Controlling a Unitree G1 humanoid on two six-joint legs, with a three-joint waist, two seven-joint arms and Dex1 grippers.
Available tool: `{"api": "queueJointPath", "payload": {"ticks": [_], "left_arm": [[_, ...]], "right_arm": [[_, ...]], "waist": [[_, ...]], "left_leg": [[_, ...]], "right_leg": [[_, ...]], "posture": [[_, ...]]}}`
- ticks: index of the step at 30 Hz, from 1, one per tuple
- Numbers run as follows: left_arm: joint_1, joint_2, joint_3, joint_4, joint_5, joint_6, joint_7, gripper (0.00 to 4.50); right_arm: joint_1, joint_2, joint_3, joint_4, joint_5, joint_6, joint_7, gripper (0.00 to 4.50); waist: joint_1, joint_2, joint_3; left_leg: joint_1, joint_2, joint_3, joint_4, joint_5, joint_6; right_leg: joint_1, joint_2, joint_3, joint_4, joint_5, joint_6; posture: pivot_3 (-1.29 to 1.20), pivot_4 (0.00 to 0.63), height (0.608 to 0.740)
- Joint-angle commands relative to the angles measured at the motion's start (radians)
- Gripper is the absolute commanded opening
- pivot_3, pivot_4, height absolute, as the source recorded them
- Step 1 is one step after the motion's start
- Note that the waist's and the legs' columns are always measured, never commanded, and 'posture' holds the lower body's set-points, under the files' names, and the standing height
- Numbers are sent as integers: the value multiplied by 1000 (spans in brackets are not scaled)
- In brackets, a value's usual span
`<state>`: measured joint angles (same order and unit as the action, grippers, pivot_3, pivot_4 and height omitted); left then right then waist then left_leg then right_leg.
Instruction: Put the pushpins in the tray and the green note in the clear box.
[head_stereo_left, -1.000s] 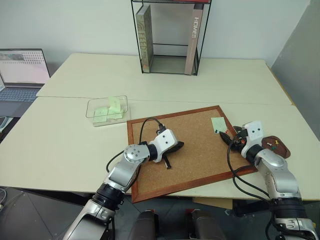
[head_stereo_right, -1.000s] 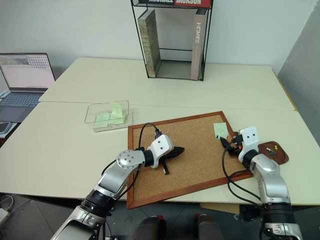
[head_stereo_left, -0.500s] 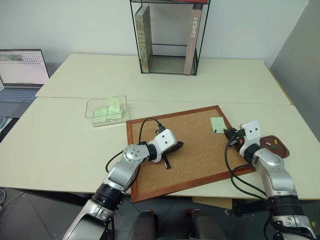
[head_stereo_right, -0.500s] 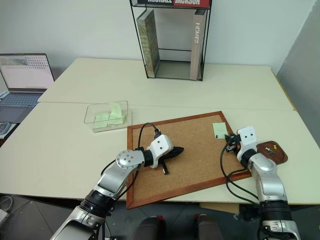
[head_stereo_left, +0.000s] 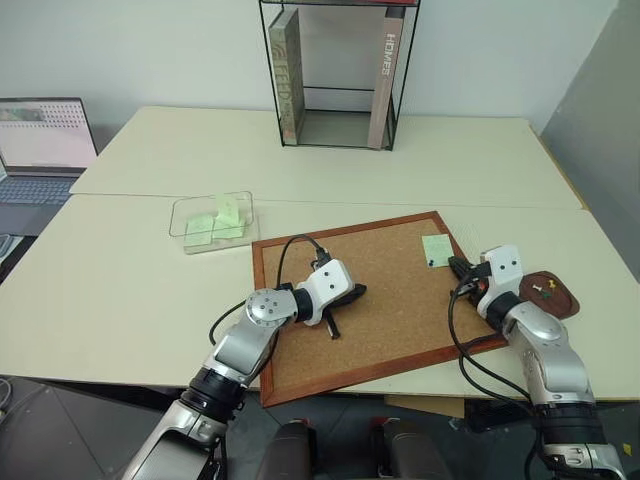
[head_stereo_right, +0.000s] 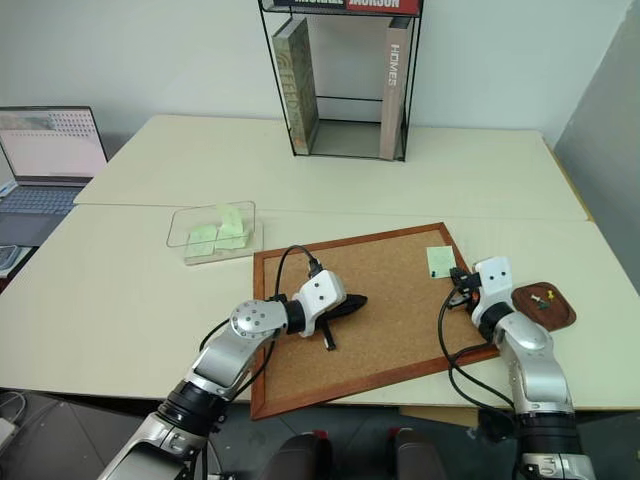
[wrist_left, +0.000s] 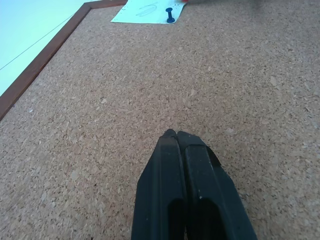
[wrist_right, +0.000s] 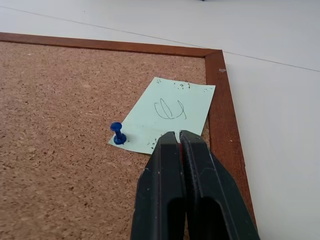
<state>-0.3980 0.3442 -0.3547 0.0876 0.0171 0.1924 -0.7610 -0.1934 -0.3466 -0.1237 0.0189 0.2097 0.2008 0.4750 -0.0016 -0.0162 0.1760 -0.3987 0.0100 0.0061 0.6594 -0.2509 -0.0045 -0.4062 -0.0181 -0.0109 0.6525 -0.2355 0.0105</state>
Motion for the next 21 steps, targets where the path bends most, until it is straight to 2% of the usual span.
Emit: {"api": "queueJointPath", "payload": {"ticks": [1, 7, 21], "left_arm": [[26, 5, -43, 36, 39, 41, -8, 0], [27, 4, -50, 34, 46, 42, -11, 0], [27, 2, -51, 40, 51, 40, -16, 0]], "right_arm": [[6, 12, 4, -84, 18, -25, -3, 35], [-2, 7, -4, -108, 19, -10, -16, 35], [-24, -19, -113, -152, 87, 56, -75, 35]], "waist": [[0, 0, 0], [0, 0, 0], [1, 0, 0]], "left_leg": [[0, 0, 0, 0, 0, 0], [0, 0, 0, 0, 0, 0], [0, 0, 0, 0, 0, 0]], "right_leg": [[0, 0, 0, 0, 0, 0], [1, 0, 0, -1, 0, 0], [1, 0, 0, -1, 0, 0]], "posture": [[0, 150, 740], [0, 150, 740], [0, 150, 740]]}}
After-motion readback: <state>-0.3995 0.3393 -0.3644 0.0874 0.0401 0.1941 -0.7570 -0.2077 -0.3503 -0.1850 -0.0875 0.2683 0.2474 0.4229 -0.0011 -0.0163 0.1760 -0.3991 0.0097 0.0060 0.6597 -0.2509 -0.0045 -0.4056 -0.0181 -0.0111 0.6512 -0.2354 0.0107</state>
